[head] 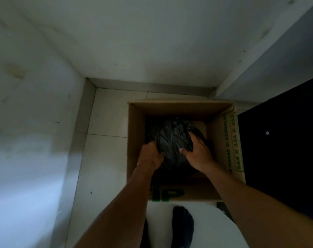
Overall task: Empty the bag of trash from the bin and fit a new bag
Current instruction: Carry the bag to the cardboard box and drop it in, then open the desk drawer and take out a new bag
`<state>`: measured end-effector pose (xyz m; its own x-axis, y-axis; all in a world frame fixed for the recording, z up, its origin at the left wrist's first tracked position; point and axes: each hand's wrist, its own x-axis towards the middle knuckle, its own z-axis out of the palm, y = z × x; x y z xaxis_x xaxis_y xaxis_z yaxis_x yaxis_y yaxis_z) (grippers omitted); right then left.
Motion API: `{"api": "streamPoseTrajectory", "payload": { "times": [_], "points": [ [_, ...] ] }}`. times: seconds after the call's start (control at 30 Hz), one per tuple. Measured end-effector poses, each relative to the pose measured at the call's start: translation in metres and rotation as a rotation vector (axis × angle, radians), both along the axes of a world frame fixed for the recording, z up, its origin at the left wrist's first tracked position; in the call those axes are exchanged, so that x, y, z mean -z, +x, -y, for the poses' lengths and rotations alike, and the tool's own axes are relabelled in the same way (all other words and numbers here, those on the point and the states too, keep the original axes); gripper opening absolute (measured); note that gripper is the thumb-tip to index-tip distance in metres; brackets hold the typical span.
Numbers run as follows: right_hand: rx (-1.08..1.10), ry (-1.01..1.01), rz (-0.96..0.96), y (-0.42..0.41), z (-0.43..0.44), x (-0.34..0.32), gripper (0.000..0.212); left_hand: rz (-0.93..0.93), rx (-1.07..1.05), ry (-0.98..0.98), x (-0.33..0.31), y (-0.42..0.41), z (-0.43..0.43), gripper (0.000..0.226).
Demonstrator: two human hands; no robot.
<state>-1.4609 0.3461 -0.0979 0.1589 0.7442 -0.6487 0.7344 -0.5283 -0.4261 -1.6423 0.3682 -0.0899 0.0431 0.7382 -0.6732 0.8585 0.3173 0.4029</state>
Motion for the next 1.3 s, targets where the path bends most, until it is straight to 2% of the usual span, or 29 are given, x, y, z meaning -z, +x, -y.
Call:
{"api": "streamPoseTrajectory", "payload": {
  "times": [0.13,0.3,0.4,0.57,0.77,0.93,1.1,1.3],
  "points": [
    [0.001,0.036,-0.003,0.002,0.006,-0.029,0.079,-0.024,0.047,0.091,-0.033,0.005,0.004,0.061],
    [-0.036,0.124,0.136,0.002,0.007,-0.109,0.070,-0.148,0.113,0.180,-0.119,0.012,0.007,0.072],
    [-0.019,0.190,0.132,-0.001,0.009,-0.178,0.068,-0.198,0.146,0.272,-0.189,0.015,0.016,0.072],
    [-0.079,0.366,0.150,0.000,0.038,-0.333,0.067,-0.266,0.152,0.436,-0.338,0.016,0.059,0.071],
    [-0.137,0.541,0.236,0.021,0.139,-0.530,0.062,-0.264,0.140,0.620,-0.527,0.028,0.158,0.058],
    [-0.099,0.701,0.241,0.052,0.247,-0.649,0.063,-0.322,0.183,0.791,-0.646,0.052,0.260,0.061],
    [-0.075,0.750,0.273,0.094,0.327,-0.725,0.066,-0.323,0.203,0.874,-0.725,0.095,0.340,0.059],
    [-0.040,0.860,0.331,0.178,0.395,-0.780,0.064,-0.293,0.248,0.949,-0.772,0.193,0.410,0.062]
  ]
}}
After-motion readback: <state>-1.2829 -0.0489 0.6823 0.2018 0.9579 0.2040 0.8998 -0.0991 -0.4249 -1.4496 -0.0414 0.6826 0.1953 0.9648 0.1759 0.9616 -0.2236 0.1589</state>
